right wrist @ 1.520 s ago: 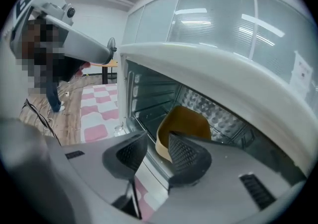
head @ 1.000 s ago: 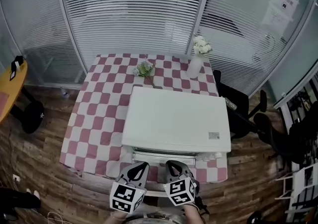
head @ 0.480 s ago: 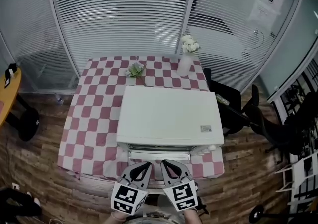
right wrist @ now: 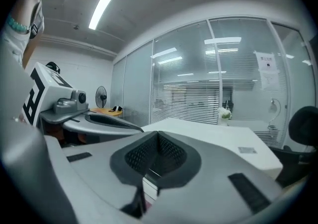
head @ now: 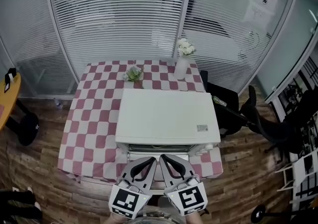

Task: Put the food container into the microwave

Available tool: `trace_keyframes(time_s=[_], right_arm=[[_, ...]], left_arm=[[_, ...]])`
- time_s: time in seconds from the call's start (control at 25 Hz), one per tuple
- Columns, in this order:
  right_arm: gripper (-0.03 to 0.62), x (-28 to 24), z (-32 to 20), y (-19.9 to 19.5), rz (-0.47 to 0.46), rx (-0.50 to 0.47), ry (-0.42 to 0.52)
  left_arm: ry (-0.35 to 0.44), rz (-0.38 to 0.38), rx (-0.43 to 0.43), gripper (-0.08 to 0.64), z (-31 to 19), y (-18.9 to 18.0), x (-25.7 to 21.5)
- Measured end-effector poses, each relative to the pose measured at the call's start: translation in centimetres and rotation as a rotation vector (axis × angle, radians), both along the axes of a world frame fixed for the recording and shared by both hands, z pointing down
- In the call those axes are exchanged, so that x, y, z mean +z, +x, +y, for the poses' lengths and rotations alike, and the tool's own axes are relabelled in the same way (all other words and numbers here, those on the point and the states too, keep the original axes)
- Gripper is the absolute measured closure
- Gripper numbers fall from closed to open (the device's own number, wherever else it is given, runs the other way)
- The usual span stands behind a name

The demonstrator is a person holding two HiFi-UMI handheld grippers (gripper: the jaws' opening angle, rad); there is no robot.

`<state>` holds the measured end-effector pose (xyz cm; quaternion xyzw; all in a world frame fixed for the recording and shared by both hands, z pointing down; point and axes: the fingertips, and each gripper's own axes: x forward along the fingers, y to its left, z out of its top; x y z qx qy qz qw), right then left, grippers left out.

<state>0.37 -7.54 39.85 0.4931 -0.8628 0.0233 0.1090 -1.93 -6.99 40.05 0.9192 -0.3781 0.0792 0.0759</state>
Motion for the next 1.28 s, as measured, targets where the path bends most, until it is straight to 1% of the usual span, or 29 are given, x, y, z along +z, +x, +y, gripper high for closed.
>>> trace_keyframes(time_s=[0.2,0.4,1.28], right_arm=[[0.600,-3.3,0.1,-0.5,-0.017,-0.003,0.065],[0.598,-5.0,0.1,-0.3,-0.023,-0.001,0.110],[0.600,-4.7,0.6,-0.9,0.010,-0.005,0.101]], left_arm=[[0.085,0.024,-0.012,0.546,-0.1,-0.1,-3.0],[0.126,0.038,-0.022,0.546,-0.1,-0.2,-4.7],[0.127,0.028,-0.014,0.546,0.1,-0.4,-4.6]])
